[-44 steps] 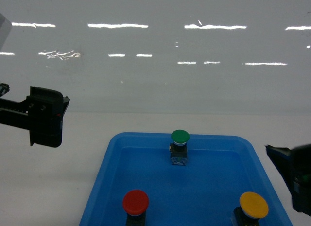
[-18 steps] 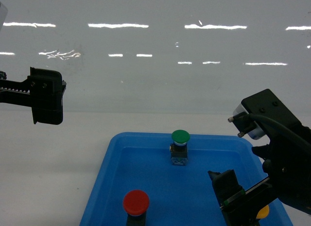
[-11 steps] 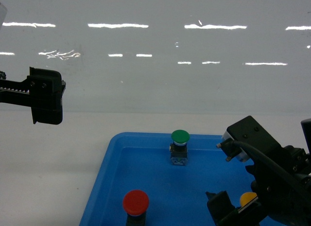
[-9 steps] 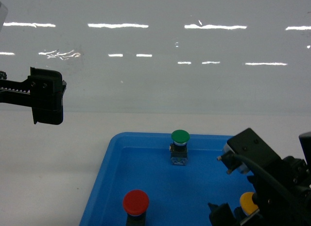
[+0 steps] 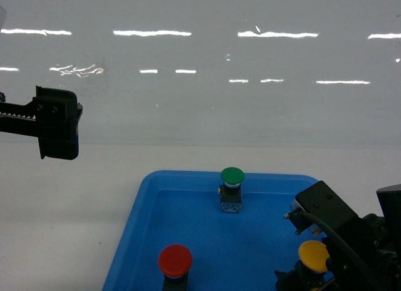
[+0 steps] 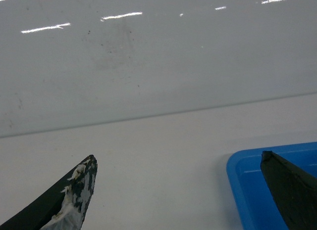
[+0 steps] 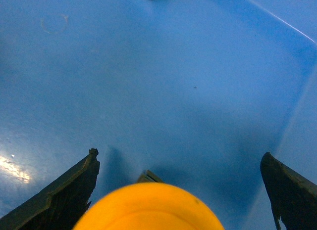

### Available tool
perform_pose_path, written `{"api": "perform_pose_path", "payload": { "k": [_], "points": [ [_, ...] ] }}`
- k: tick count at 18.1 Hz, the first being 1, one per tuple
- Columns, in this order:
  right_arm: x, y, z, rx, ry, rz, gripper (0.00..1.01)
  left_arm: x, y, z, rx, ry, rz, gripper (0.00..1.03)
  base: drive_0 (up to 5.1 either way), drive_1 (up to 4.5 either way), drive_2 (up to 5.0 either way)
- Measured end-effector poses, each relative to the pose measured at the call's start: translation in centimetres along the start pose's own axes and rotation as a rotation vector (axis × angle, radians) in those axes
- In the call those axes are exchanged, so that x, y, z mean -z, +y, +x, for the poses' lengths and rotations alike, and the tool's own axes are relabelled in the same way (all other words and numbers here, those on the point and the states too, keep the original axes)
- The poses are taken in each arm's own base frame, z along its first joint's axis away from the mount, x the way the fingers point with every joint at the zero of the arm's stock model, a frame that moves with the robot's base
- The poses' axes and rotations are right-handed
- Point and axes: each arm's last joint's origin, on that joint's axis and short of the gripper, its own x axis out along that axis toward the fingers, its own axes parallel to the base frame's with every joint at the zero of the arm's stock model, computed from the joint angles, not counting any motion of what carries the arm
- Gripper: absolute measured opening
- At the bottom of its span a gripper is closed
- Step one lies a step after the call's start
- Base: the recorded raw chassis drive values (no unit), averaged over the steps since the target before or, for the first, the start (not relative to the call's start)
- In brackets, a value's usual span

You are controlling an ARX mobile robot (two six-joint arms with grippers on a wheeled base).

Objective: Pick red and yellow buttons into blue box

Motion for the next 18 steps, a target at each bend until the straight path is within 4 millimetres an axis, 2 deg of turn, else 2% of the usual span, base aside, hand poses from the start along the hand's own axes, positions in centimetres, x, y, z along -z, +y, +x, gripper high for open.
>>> {"api": "perform_pose_path", "payload": {
  "k": [1, 2, 5, 13, 15, 16, 17, 18],
  "points": [
    [-0.2, 0.2, 0.1, -0.003, -0.006, -0.009, 0.98, 0.0, 0.0, 0.0, 0.0, 0.0, 0.0, 0.98, 0.0, 0.0, 0.0],
    [-0.3, 0.5, 0.1, -0.011, -0.007, -0.016, 0.94, 0.0, 0.0, 0.0, 0.001, 0.001, 0.0, 0.98, 0.0, 0.0, 0.0],
    [-0.4, 0.6, 0.2, -0.017, -0.005, -0.02, 0.66, 0.0, 0.0, 0.0, 0.0, 0.0, 0.0, 0.98, 0.0, 0.0, 0.0],
    [-0.4, 0.4, 0.1, -0.011, -0.005, -0.015, 0.49, 0.0, 0.0, 0.0, 0.0, 0.0, 0.0, 0.98, 0.0, 0.0, 0.0],
    [-0.4, 0.2, 0.1, -0.004, -0.007, -0.011, 0.39, 0.0, 0.0, 0.0, 0.0, 0.0, 0.0, 0.98, 0.0, 0.0, 0.0],
    [-0.3, 0.2, 0.1, 0.007, -0.006, -0.011, 0.39, 0.0, 0.0, 0.0, 0.0, 0.0, 0.0, 0.98, 0.0, 0.0, 0.0],
    [-0.3, 0.2, -0.2, 0.013, -0.013, -0.011, 0.39, 0.0, 0.0, 0.0, 0.0, 0.0, 0.0, 0.98, 0.0, 0.0, 0.0],
    [-1.1, -0.7, -1.5, 0.051, -0.099, 0.023, 0.39, 0.0, 0.0, 0.0, 0.0, 0.0, 0.0, 0.98, 0.0, 0.0, 0.0]
  ]
}}
